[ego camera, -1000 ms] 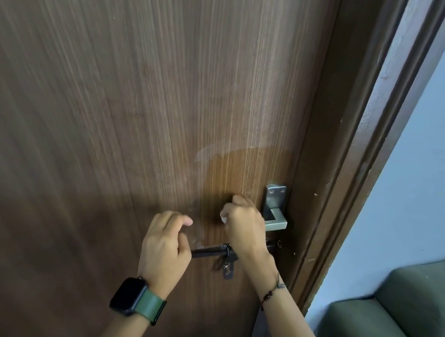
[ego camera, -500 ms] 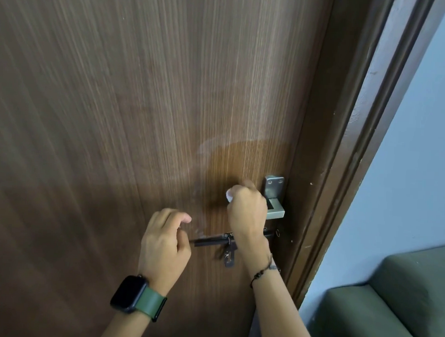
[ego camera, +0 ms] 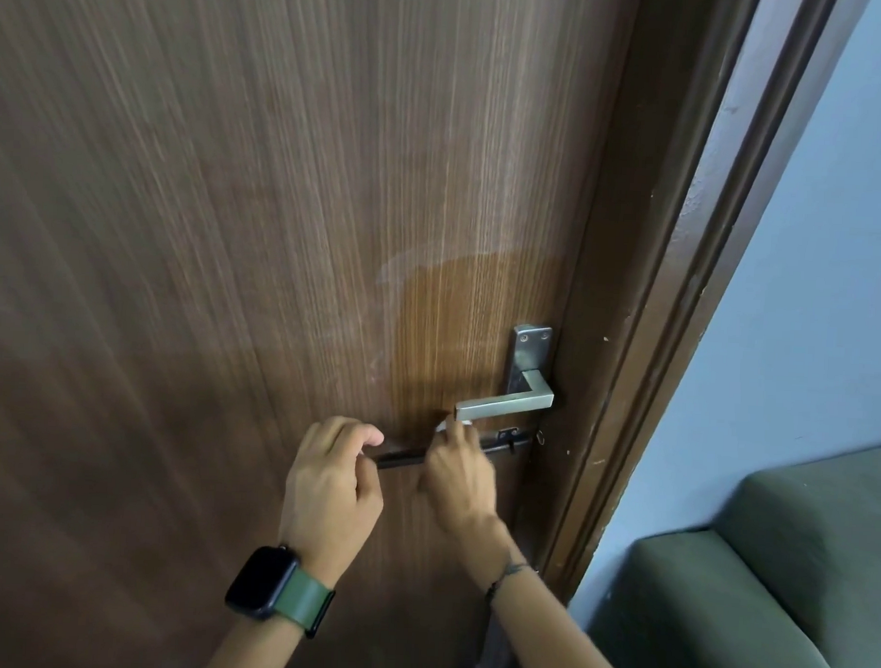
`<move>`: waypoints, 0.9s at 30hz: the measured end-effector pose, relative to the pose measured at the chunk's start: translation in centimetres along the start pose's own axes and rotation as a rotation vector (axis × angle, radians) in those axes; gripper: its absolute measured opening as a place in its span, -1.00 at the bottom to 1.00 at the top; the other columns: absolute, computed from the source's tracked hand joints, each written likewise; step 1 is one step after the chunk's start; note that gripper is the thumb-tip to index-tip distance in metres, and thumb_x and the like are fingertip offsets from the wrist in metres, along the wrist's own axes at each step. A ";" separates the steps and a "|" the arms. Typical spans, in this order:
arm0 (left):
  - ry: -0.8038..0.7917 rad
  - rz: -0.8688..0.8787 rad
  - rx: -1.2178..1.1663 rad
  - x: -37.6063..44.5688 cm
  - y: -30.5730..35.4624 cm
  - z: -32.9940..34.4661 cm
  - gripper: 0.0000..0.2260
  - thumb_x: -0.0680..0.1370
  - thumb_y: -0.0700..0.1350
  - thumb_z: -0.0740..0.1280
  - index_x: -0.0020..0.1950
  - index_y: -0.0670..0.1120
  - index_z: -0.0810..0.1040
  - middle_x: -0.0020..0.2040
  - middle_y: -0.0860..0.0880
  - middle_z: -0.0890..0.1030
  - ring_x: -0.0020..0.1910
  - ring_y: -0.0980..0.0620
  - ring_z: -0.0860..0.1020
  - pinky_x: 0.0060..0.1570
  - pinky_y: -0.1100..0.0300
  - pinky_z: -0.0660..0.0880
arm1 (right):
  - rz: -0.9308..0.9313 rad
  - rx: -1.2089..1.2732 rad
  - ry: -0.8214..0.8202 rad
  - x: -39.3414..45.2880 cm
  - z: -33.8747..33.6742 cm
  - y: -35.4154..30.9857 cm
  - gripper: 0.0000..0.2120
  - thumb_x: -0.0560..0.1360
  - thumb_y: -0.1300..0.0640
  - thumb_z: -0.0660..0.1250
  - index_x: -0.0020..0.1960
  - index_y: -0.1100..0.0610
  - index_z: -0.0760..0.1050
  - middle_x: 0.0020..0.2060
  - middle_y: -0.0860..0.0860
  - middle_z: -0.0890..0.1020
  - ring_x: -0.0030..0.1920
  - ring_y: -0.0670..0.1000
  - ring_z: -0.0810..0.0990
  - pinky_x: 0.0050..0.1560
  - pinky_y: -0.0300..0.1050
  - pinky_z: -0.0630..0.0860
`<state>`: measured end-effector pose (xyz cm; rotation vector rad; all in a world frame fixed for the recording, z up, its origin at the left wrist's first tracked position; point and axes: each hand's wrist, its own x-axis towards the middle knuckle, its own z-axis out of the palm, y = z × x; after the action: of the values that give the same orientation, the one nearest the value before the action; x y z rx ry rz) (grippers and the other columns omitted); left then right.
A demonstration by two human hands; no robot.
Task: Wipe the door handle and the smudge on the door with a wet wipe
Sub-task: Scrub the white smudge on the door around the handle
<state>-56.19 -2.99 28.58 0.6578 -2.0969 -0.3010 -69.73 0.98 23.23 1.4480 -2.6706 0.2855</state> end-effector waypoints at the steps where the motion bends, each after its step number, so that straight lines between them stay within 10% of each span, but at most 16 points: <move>1: -0.002 -0.003 0.001 -0.1 -0.1 -0.1 -0.71 0.36 -0.23 0.04 -0.20 -0.21 0.56 -0.25 -0.09 0.58 -0.28 -0.09 0.52 -0.22 0.21 0.38 | 0.035 0.006 0.016 0.1 -0.1 1.6 -0.61 0.46 0.28 0.32 0.26 0.36 0.38 0.27 0.23 0.36 0.31 0.21 0.30 0.06 0.04 0.56; 11: -0.030 -0.032 0.007 -0.9 0.6 -0.4 -0.74 0.36 -0.26 0.07 -0.21 -0.19 0.56 -0.23 -0.07 0.58 -0.26 -0.05 0.53 -0.19 0.26 0.38 | 0.183 0.179 0.237 -1.3 0.9 6.8 -0.46 0.46 0.43 0.22 0.42 0.36 0.20 0.40 0.21 0.24 0.37 0.19 0.31 0.36 -0.04 0.34; 15: -0.057 -0.011 0.031 -0.8 0.6 -1.1 -0.74 0.36 -0.25 0.06 -0.21 -0.19 0.55 -0.25 -0.07 0.58 -0.28 -0.06 0.53 -0.28 0.26 0.41 | 0.134 0.428 0.287 -2.3 0.1 3.3 -0.60 0.42 0.43 0.21 0.20 0.13 0.43 0.19 0.07 0.45 0.14 0.16 0.48 -0.02 -0.11 0.45; 21: -0.088 -0.006 0.076 0.3 1.3 -3.0 -0.76 0.23 -0.50 0.30 -0.23 -0.22 0.55 -0.27 -0.11 0.59 -0.29 -0.09 0.54 -0.28 0.24 0.41 | -0.001 0.660 0.375 -3.6 -4.0 -0.9 -0.68 0.49 0.37 0.27 0.23 0.26 0.50 0.20 0.14 0.57 0.22 0.08 0.54 0.22 -0.26 0.37; 27: -0.075 -0.030 0.162 2.7 1.2 -7.4 -0.82 0.30 -0.45 0.27 -0.19 -0.26 0.55 -0.21 -0.18 0.58 -0.19 -0.18 0.53 -0.25 0.05 0.49 | -0.132 0.829 0.574 -2.5 -12.8 -3.6 -0.71 0.42 0.44 0.30 0.10 0.28 0.58 0.05 0.13 0.64 0.03 0.04 0.61 0.05 -0.35 0.44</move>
<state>-51.77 -3.29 35.20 0.7847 -2.2010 -0.1758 -65.46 3.69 35.80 1.3663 -2.0255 1.6468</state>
